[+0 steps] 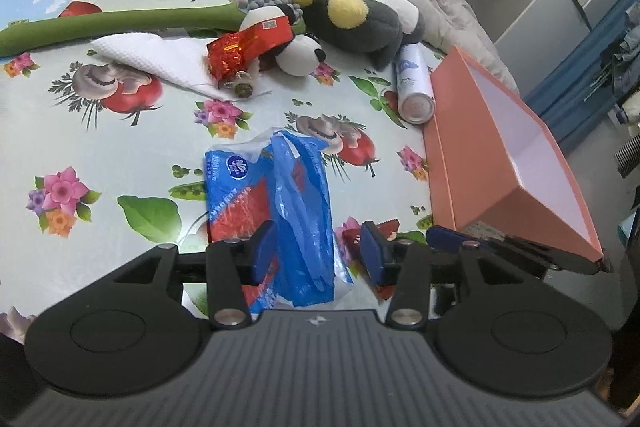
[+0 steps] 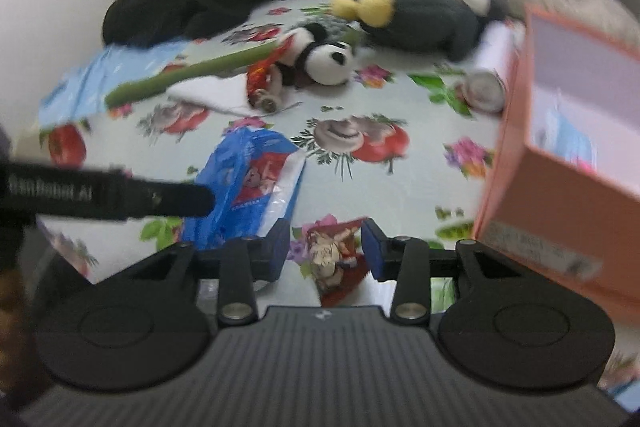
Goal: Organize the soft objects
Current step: 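Grasp the blue tissue pack with the left gripper while the right gripper grasps the snack wrapper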
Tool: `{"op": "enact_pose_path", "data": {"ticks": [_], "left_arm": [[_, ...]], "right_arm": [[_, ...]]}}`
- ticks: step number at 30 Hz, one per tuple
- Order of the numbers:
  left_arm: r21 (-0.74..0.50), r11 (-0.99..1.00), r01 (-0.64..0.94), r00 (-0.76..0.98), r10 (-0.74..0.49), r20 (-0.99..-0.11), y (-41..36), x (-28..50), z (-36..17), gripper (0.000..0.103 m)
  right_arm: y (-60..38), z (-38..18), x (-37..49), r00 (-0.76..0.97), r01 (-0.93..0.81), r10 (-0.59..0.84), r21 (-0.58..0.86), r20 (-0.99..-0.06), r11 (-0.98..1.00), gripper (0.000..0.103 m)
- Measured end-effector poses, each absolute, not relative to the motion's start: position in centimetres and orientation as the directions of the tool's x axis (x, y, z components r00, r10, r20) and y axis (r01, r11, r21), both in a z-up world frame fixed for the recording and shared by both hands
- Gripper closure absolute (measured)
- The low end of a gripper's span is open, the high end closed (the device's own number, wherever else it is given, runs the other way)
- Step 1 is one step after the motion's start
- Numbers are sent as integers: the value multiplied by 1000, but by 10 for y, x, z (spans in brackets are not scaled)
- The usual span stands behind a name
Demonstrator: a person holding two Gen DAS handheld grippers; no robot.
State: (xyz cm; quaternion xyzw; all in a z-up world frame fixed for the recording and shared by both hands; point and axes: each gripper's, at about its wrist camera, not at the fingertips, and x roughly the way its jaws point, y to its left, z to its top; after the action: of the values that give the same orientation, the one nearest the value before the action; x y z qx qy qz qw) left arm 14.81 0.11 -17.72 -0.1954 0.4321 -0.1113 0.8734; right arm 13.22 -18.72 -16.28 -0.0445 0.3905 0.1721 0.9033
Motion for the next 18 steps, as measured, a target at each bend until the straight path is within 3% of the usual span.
{"op": "enact_pose_path", "data": {"ticks": [8, 15, 17, 18], "left_arm": [[-437, 900, -1, 589, -352, -727, 2, 151, -183, 49], [-426, 905, 4, 584, -348, -733, -3, 154, -185, 46], [-421, 907, 6, 582, -346, -736, -4, 155, -185, 46], [-418, 908, 7, 581, -344, -737, -5, 156, -185, 46]], "right_arm": [[-177, -184, 139, 604, -394, 216, -52, -767, 918, 61], [-180, -197, 138, 582, -380, 194, -53, -790, 924, 62], [-183, -198, 139, 578, -368, 206, -27, -790, 929, 65], [-183, -199, 140, 572, -368, 211, -18, -793, 930, 71]]}}
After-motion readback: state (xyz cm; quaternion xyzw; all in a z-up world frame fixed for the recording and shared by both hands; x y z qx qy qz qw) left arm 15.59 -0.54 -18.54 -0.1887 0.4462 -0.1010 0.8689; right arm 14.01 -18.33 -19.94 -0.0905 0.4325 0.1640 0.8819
